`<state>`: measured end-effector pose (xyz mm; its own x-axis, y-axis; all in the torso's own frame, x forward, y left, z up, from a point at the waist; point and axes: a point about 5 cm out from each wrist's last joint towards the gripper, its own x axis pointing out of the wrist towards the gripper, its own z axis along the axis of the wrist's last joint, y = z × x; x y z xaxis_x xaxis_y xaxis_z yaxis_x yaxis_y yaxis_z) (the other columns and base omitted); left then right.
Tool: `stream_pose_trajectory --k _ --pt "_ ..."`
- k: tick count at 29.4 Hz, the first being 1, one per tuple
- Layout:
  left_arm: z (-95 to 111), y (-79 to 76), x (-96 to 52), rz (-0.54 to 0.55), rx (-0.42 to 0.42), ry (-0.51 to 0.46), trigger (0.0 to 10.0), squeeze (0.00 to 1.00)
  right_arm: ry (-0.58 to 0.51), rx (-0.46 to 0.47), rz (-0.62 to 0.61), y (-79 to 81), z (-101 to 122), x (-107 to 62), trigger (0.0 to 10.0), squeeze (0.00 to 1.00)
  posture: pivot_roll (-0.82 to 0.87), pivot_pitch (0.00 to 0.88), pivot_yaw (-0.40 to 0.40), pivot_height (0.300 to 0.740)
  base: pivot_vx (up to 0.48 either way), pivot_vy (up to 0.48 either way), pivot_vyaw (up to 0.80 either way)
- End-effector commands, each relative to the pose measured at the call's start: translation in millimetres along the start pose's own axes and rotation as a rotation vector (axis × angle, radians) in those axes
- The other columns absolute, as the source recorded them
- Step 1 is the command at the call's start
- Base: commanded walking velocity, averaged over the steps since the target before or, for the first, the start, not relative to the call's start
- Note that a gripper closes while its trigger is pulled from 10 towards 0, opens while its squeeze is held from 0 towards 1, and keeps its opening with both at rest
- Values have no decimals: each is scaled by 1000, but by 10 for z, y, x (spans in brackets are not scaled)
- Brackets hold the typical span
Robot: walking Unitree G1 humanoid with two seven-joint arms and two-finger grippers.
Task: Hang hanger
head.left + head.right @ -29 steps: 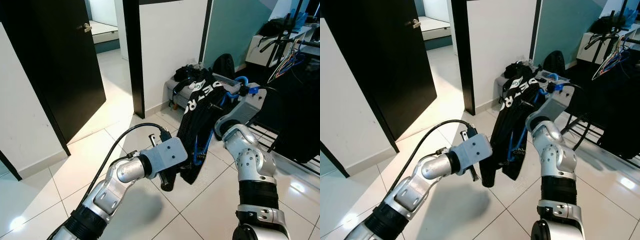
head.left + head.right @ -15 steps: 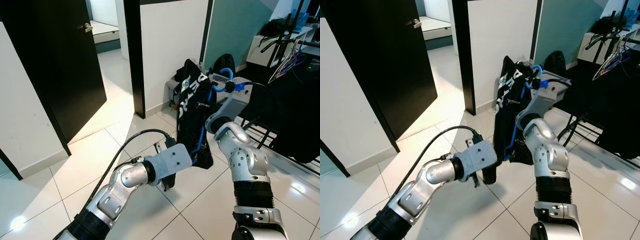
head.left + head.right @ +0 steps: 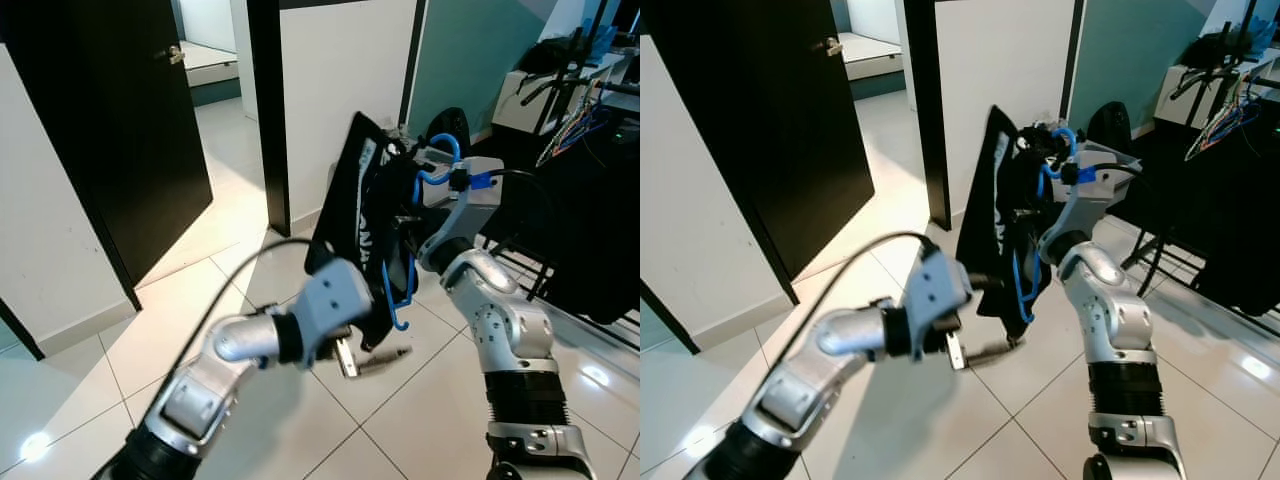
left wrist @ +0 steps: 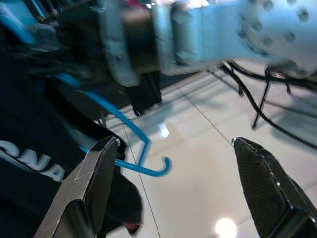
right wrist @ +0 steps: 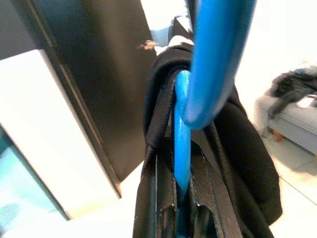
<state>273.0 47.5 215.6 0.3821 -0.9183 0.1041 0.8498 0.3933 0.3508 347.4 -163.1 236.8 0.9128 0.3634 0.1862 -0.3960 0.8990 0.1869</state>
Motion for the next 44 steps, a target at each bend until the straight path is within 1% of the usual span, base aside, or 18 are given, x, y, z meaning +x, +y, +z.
stream_pose_trajectory --k 1,2,4,5,6,7,8,10,11,12,13,17,18,28,29,30,31,44 --pt "145 200 -39 132 -21 -83 10000 1000 -53 29 146 51 151 -88 10000 0 -29 0 -4 740 0 0 0" --pt "183 314 -61 227 -40 -119 10000 1000 -68 62 212 47 204 -154 10000 0 -29 0 -5 740 0 0 0" --pt "183 314 -61 227 -40 -119 10000 1000 -68 62 212 47 204 -154 10000 0 -29 0 -5 740 0 0 0" --pt "204 385 -81 287 -55 -140 10000 1000 -79 82 256 46 241 -198 10000 0 -29 0 -5 740 0 0 0" --pt "192 445 -96 350 -48 -137 10000 1000 -103 106 307 52 294 -253 10000 0 -28 0 -6 740 0 0 0" --pt "192 445 -96 350 -48 -137 10000 1000 -103 106 307 52 294 -253 10000 0 -28 0 -6 740 0 0 0" --pt "149 487 -110 414 -34 -114 10000 63 -119 121 387 80 342 -331 10000 0 -28 0 -7 740 0 0 0" --pt "149 487 -110 414 -34 -114 10000 63 -119 121 387 80 342 -331 10000 0 -28 0 -7 740 0 0 0" --pt "106 510 -121 467 -27 -96 10000 0 -127 125 461 113 370 -404 10000 0 -28 0 -7 740 0 0 0" --pt "65 510 -129 505 -16 -73 10000 0 -133 125 516 142 396 -461 10000 0 -31 0 -8 740 0 0 0" --pt "38 507 -135 532 -10 -58 10000 0 -135 124 540 161 411 -483 10000 0 -31 0 -9 740 0 0 0" --pt "13 514 -142 577 3 -42 10000 0 -160 145 567 199 457 -493 10000 0 -31 0 -9 740 0 0 0" --pt "17 541 -151 606 13 -41 10000 0 -170 154 612 254 478 -513 10000 0 -26 0 -10 740 0 0 0" --pt "12 595 -162 644 34 -31 10000 0 -158 155 642 293 468 -523 10000 0 -28 0 -7 740 0 0 0" --pt "15 595 -159 641 38 -38 4314 0 -160 157 640 290 469 -525 10000 0 -28 0 -7 740 0 0 0" --pt "15 595 -159 641 38 -38 4314 0 -160 157 640 290 469 -525 10000 0 -28 0 -7 740 0 0 0" --pt "14 589 -154 639 39 -42 0 0 -159 159 637 283 473 -531 10000 0 -29 0 -6 740 0 0 0" --pt "11 614 -165 676 60 -43 0 0 -163 165 589 204 490 -531 10000 0 -30 0 -2 740 0 0 0"
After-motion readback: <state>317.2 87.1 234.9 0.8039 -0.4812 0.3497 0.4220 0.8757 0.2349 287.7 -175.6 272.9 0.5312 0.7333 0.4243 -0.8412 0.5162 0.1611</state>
